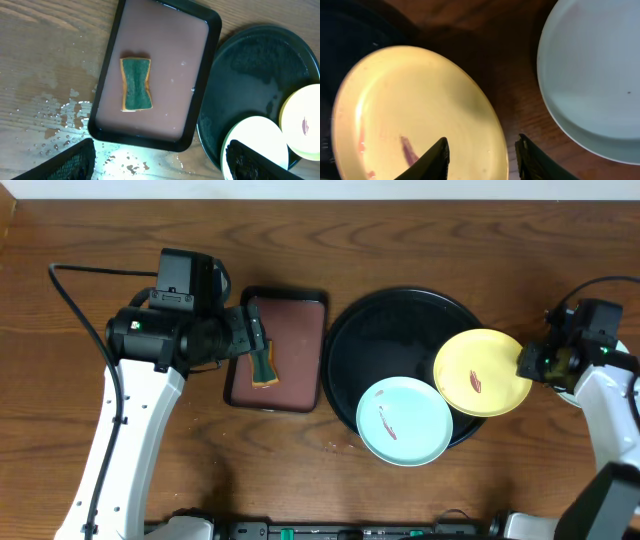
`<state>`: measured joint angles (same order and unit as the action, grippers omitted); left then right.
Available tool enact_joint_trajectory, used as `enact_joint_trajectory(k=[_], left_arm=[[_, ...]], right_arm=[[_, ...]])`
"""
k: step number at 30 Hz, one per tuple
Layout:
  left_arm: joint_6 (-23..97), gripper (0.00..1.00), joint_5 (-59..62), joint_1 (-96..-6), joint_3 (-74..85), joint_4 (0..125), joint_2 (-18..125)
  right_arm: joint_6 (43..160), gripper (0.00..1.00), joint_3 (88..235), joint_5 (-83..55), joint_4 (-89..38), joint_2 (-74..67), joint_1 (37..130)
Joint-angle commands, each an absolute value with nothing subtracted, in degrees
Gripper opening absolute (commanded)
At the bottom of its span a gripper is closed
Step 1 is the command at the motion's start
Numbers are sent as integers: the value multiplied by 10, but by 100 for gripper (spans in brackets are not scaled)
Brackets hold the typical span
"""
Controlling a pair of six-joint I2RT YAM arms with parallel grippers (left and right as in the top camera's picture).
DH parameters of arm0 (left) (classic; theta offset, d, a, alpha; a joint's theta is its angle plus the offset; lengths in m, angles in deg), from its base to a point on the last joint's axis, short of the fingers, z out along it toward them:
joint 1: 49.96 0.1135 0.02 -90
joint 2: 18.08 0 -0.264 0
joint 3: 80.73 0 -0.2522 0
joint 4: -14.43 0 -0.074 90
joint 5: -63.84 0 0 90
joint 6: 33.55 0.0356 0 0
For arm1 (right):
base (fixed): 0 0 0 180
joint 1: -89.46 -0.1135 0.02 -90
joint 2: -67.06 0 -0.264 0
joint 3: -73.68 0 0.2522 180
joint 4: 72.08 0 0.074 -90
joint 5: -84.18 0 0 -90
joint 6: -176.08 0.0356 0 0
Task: Clean dirty plates on tray and stack at the side
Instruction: 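Grasp the yellow plate rim with right gripper, slide it to center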
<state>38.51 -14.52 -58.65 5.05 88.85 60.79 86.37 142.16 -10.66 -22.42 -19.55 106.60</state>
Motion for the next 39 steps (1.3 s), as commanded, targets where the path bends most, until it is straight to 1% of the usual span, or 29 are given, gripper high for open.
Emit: enact_joint_trajectory(k=[1,2,4,5,7,8,12,14,18,21,23,28,34,37,38,39], left_arm=[[393,84,-152,-585,40,890,607],[393,84,-152,-585,40,890,607],[393,84,-152,-585,40,890,607],[393,85,-152,-585,40,890,607],[393,84,-152,-585,40,890,607],[393,84,-152,-585,40,890,607],[393,84,-152,-585,40,890,607],[393,85,-152,-585,40,890,607],[393,84,-152,-585,40,890,607],[393,84,-152,-585,40,890,607],[393,84,-152,-585,40,890,607],[393,84,-152,-585,40,890,607],[393,84,-152,-585,40,890,607],[393,85,-152,-585,40,890,607],[393,84,-152,-585,40,890,607],[393,84,-152,-585,40,890,607]], right_arm=[[873,42,1428,-76,-223,-242,1068],[873,41,1428,-80,-225,-253,1068],[875,32,1428,-81,-230,-266,1068],[882,21,1428,-81,-232,-267,1068],[895,5,1429,-83,-238,-263,1068],[899,2,1431,-90,-244,-259,1067],[917,1,1444,-138,-245,-241,1067],[954,1,1452,-185,-253,-225,1064],[975,1,1452,-243,-280,-222,1038],[985,1,1452,-240,-297,-222,1001],[994,1,1451,-211,-320,-227,958],[1069,1,1451,-132,-355,-256,896],[1188,1,1451,-85,-369,-319,856],[1199,1,1451,-90,-376,-334,851],[1196,9,1451,-92,-377,-334,851],[1184,19,1452,-93,-378,-333,849]])
